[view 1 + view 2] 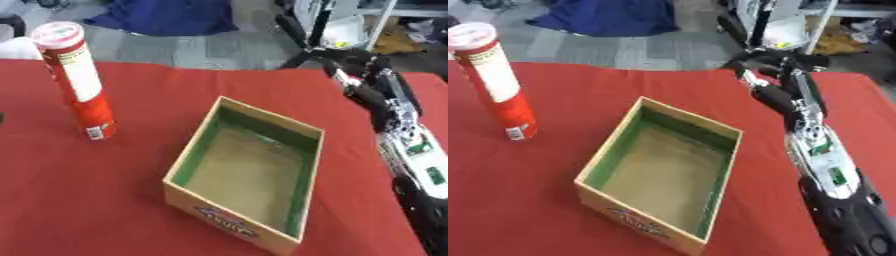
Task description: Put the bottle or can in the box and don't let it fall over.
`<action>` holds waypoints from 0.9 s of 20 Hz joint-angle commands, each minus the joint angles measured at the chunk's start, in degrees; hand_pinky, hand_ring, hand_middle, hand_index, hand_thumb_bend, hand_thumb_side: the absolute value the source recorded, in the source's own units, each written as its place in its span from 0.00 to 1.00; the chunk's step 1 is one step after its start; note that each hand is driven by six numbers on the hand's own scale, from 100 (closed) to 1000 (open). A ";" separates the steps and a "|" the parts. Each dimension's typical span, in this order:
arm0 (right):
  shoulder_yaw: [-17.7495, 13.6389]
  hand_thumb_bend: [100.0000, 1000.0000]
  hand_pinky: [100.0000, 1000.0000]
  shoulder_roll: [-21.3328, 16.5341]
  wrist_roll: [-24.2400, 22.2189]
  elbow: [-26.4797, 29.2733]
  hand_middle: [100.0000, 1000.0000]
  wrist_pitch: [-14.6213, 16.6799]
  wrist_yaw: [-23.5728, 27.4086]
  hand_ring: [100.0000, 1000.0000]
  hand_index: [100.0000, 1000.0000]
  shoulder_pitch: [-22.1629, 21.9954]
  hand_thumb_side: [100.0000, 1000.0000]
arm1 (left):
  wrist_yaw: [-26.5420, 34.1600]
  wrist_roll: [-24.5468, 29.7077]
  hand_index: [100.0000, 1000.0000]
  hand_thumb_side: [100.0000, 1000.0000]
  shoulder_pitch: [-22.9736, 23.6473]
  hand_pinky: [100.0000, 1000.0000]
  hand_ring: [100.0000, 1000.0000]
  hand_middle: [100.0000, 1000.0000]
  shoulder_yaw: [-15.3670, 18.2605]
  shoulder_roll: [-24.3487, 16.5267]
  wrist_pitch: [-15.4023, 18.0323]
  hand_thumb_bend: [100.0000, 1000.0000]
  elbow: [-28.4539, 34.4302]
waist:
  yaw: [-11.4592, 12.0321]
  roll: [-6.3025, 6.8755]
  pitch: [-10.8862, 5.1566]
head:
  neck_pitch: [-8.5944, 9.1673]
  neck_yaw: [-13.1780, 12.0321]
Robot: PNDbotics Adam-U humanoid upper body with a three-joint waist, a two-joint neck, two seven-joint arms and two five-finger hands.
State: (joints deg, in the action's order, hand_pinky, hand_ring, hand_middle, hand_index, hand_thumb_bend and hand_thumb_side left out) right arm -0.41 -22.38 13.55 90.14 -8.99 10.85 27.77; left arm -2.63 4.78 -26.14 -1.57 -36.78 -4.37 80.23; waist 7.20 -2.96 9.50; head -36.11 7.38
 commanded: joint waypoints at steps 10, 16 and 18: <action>0.13 0.43 0.70 -0.42 -0.53 0.79 0.79 0.02 0.26 0.83 0.86 1.48 0.24 | -3.88 2.58 0.92 0.61 -6.73 0.91 1.00 0.90 -2.14 -1.44 0.79 0.46 -5.24 | -0.44 -0.14 0.08 | 0.75 -0.54; 0.32 0.43 0.70 -0.33 -0.75 0.80 0.79 -0.01 0.28 0.83 0.86 1.98 0.24 | -5.88 2.85 0.92 0.60 -8.75 0.91 1.00 0.90 -2.81 -1.26 2.01 0.51 -5.79 | -0.66 -0.33 0.85 | 1.44 -0.94; 0.33 0.43 0.71 -0.38 -0.77 0.81 0.79 -0.05 0.29 0.83 0.86 2.15 0.24 | -6.51 3.20 0.92 0.60 -9.49 0.91 1.00 0.90 -3.00 -1.32 2.44 0.52 -5.91 | -0.76 -0.44 1.18 | 1.72 -1.07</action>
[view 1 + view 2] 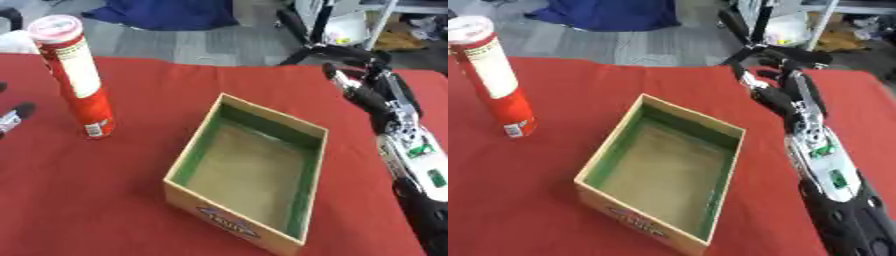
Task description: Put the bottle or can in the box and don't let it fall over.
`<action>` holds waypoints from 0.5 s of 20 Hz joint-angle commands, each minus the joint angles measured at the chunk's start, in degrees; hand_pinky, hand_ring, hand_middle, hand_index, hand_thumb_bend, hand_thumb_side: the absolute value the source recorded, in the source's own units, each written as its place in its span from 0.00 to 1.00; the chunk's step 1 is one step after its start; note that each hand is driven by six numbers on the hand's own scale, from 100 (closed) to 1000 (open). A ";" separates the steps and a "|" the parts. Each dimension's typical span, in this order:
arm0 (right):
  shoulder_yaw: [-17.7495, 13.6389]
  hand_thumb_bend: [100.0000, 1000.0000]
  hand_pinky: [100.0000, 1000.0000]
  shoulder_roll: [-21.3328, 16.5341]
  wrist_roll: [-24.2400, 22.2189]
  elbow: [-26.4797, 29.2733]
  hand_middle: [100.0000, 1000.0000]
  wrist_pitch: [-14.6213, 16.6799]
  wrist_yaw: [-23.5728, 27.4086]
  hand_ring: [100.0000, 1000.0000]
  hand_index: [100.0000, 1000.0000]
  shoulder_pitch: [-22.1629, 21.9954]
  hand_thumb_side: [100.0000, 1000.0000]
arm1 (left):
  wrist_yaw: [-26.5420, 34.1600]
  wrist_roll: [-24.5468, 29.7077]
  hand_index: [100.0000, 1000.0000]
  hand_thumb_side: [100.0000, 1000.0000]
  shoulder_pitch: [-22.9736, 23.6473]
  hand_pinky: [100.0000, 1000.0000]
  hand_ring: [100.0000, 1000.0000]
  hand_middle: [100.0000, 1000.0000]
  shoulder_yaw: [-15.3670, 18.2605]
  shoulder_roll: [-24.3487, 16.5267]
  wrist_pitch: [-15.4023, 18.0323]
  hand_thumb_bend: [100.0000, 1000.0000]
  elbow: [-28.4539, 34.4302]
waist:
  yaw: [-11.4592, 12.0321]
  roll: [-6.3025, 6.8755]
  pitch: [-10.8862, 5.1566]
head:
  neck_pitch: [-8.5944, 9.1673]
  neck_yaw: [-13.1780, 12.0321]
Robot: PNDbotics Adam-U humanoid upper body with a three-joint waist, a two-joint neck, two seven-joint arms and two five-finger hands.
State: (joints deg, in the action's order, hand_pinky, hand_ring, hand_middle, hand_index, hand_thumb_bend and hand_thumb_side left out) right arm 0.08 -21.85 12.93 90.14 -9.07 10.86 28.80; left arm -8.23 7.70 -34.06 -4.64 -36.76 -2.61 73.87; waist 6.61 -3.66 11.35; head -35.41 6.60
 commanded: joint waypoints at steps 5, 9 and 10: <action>-0.04 0.43 0.71 -1.04 -0.25 0.87 0.79 -0.04 0.32 0.83 0.86 1.49 0.24 | -1.81 1.23 0.91 0.61 -3.77 0.91 1.00 0.90 -0.32 -1.41 1.12 0.53 -0.30 | -0.26 0.06 0.00 | 1.67 -0.57; 0.16 0.42 0.71 -0.87 -0.43 0.89 0.79 -0.13 0.31 0.83 0.86 1.86 0.24 | -2.53 2.33 0.92 0.61 -5.62 0.91 1.00 0.90 -0.80 -1.20 1.41 0.53 -1.04 | -0.37 -0.09 0.30 | 2.27 -0.78; 0.22 0.42 0.71 -0.83 -0.48 0.89 0.79 -0.15 0.29 0.83 0.86 1.93 0.24 | -2.74 2.51 0.92 0.61 -6.11 0.91 1.00 0.90 -0.89 -1.08 1.37 0.53 -1.31 | -0.39 -0.12 0.36 | 2.38 -0.83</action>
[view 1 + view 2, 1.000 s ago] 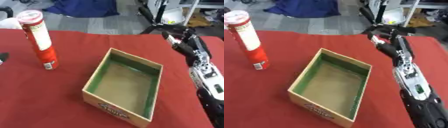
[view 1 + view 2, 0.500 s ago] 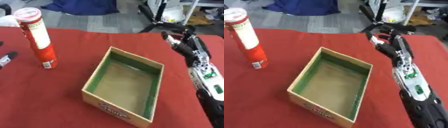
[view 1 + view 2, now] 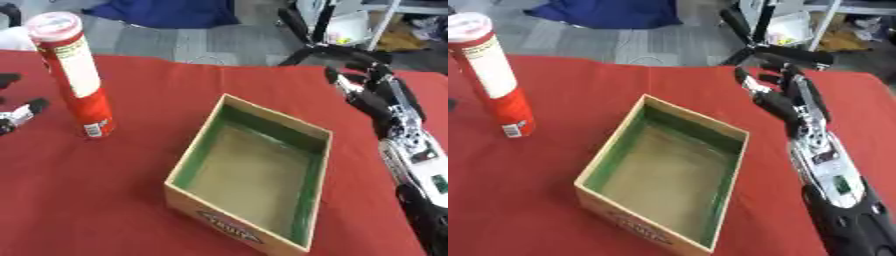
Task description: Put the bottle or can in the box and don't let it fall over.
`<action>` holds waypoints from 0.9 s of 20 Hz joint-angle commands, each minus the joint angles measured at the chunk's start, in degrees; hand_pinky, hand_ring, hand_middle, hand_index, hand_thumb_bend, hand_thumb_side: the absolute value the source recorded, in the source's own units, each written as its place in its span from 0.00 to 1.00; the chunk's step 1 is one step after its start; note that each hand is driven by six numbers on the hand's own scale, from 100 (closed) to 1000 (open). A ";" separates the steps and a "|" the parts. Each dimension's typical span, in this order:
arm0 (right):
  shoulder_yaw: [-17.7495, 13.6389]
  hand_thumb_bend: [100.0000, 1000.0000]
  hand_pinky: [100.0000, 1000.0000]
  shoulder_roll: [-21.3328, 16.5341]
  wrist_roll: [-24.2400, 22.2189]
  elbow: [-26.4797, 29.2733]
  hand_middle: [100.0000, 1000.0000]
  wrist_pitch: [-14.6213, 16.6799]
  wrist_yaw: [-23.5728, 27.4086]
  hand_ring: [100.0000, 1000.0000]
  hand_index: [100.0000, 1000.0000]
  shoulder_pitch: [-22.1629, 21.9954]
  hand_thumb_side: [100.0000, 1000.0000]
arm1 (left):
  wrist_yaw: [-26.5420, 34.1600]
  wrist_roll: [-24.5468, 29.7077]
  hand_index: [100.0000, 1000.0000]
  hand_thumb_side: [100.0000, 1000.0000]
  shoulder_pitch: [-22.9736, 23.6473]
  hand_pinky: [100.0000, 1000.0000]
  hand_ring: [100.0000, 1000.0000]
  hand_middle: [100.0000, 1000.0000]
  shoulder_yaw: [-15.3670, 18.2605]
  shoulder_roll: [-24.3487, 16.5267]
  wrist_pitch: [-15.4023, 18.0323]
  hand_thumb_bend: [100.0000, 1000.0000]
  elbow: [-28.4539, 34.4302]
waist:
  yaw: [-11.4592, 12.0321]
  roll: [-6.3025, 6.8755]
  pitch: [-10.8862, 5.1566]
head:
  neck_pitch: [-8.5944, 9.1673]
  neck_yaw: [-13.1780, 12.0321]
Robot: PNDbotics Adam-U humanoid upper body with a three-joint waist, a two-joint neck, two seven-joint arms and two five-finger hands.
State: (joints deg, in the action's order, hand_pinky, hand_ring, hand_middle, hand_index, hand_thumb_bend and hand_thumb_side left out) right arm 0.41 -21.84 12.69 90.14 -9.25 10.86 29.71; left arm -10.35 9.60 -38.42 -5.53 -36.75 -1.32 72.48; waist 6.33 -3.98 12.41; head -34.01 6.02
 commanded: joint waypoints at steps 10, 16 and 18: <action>0.01 0.42 0.71 -0.67 -0.30 0.84 0.79 -0.20 0.35 0.82 0.86 1.31 0.24 | -0.30 0.72 0.93 0.63 -4.54 0.91 1.00 0.89 -0.19 0.02 0.24 0.56 -1.32 | -0.27 0.01 -0.36 | 1.91 -0.61; 0.15 0.42 0.71 -0.49 -0.37 0.88 0.78 -0.31 0.36 0.82 0.86 1.51 0.24 | 0.61 1.20 0.93 0.65 -5.78 0.91 1.00 0.90 -0.38 0.75 0.68 0.59 -1.85 | -0.49 -0.06 -0.14 | 2.44 -0.79; 0.16 0.42 0.71 -0.44 -0.38 0.87 0.78 -0.34 0.38 0.82 0.86 1.51 0.24 | 0.82 1.67 0.94 0.67 -6.04 0.92 1.00 0.91 -0.38 0.97 0.95 0.62 -1.97 | -0.56 -0.05 -0.09 | 2.58 -0.87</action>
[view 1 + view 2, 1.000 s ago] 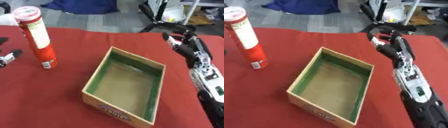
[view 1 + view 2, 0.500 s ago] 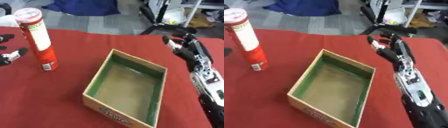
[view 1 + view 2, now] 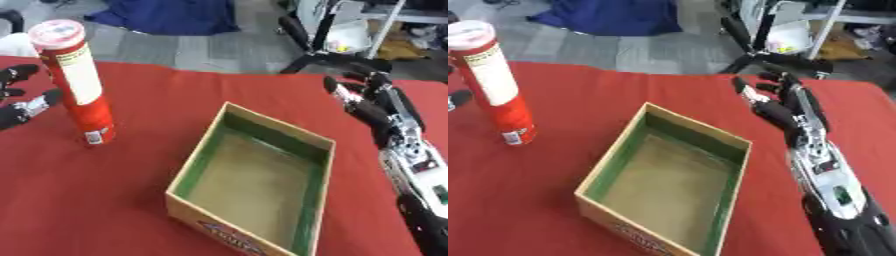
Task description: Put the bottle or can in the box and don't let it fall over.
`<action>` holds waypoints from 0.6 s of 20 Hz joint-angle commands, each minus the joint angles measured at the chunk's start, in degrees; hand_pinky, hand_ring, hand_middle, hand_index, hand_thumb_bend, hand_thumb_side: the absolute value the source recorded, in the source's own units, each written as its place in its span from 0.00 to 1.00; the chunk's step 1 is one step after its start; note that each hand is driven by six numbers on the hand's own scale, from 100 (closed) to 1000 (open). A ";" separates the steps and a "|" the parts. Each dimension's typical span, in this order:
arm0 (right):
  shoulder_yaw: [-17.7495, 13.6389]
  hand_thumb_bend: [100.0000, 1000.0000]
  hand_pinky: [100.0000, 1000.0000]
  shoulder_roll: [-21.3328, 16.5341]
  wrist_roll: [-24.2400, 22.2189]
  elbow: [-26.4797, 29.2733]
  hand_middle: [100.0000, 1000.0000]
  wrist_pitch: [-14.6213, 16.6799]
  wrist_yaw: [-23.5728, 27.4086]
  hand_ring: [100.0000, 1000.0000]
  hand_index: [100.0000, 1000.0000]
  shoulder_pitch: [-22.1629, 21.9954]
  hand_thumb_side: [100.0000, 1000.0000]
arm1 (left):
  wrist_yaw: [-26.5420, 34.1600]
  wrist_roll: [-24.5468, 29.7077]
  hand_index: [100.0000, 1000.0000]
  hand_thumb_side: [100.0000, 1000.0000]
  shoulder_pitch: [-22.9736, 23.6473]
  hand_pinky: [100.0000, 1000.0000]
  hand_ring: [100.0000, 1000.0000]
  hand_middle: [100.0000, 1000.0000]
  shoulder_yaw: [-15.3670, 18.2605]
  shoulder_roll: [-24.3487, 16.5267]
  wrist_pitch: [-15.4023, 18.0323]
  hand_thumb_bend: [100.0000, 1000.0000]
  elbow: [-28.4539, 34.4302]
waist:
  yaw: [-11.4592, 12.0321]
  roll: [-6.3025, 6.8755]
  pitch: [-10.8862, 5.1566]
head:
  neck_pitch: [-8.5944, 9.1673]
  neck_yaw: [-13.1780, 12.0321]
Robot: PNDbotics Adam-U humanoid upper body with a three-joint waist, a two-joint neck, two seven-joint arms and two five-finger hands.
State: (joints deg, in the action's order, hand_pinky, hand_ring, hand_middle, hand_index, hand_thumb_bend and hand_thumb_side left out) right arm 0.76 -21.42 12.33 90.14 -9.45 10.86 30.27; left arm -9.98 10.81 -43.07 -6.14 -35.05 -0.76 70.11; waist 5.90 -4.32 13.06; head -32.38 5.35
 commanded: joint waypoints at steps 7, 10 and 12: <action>-0.13 0.41 0.71 -0.69 -0.05 0.86 0.78 -0.20 0.45 0.82 0.86 0.94 0.24 | 0.27 1.42 0.95 0.69 -1.98 0.94 1.00 0.92 0.43 -0.29 1.11 0.66 -0.22 | -0.23 0.25 -0.60 | 1.30 -0.21; -0.08 0.41 0.71 -0.61 -0.11 0.89 0.78 -0.23 0.47 0.81 0.86 1.05 0.24 | -0.12 0.82 0.96 0.70 -2.54 0.94 1.00 0.92 0.48 0.12 0.84 0.67 -1.02 | -0.35 0.14 -0.48 | 1.58 -0.31; -0.08 0.41 0.71 -0.61 -0.12 0.88 0.78 -0.27 0.49 0.81 0.86 1.07 0.24 | -0.18 0.52 0.96 0.71 -2.80 0.94 1.00 0.92 0.49 0.32 0.78 0.67 -1.38 | -0.42 0.09 -0.39 | 1.68 -0.36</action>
State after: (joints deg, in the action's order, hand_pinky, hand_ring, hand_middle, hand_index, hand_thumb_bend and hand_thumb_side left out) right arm 0.78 -21.29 12.16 90.14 -9.63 10.91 30.30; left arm -9.99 11.70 -44.48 -6.15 -33.69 0.05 68.43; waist 5.58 -4.43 13.42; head -31.56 5.10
